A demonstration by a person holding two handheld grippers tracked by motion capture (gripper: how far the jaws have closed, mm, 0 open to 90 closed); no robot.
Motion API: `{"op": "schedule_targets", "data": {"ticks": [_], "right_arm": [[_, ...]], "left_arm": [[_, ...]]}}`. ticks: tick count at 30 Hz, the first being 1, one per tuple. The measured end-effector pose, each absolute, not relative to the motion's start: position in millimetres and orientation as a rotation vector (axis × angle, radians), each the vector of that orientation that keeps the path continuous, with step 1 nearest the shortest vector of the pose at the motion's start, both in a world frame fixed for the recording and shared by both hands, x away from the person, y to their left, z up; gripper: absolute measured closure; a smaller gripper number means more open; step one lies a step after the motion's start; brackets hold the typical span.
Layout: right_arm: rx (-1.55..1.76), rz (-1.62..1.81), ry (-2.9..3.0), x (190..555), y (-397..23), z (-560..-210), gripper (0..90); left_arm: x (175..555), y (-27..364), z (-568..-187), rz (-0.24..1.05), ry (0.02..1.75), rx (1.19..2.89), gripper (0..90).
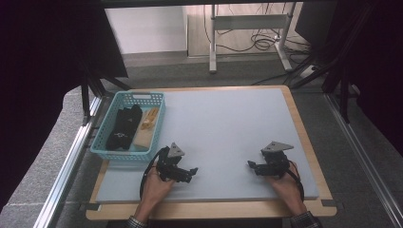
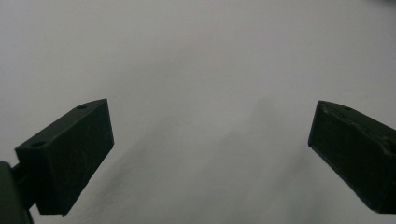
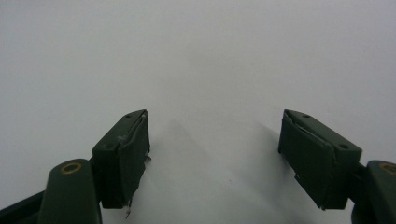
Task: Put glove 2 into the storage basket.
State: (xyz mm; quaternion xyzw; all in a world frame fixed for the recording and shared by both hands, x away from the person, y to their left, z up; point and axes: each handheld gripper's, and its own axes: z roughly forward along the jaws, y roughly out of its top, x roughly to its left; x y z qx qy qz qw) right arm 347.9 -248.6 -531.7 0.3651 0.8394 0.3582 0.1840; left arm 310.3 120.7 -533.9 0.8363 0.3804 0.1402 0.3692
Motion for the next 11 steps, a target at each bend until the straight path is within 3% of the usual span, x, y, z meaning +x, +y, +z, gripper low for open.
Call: {"op": "schedule_targets", "data": {"ticks": [11], "right_arm": [[1.029, 1.009, 2.367, 347.8, -248.7, -531.9, 24.0]], "left_arm": [[311.4, 117.8, -548.2, 0.358, 1.025, 2.177, 0.4]]}}
